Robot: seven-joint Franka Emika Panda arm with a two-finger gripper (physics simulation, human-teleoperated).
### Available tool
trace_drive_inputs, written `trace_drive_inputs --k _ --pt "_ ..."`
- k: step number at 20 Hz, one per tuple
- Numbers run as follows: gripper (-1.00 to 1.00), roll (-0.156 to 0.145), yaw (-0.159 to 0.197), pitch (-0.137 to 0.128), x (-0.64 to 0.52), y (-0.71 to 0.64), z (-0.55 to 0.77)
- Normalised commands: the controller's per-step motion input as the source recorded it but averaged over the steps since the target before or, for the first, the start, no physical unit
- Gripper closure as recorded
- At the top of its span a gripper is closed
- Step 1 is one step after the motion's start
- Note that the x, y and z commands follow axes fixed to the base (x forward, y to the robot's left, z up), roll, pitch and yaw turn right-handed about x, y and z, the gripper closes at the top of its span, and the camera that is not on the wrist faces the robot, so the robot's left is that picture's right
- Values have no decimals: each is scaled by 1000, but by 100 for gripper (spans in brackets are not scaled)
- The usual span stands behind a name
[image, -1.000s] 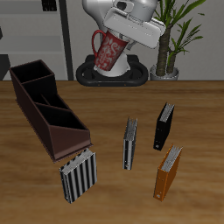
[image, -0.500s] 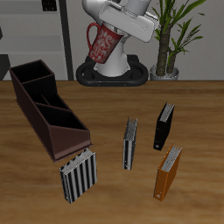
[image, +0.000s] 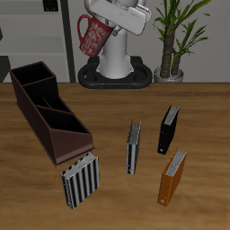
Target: Place the red mug into the right desk caddy's right compartment
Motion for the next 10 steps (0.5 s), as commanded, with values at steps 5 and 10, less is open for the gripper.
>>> trace_drive_inputs --k 5,10 --pt "100 -42 -33 33 -4 -368 75" --pt "100 -9 -21 9 -149 -68 25"
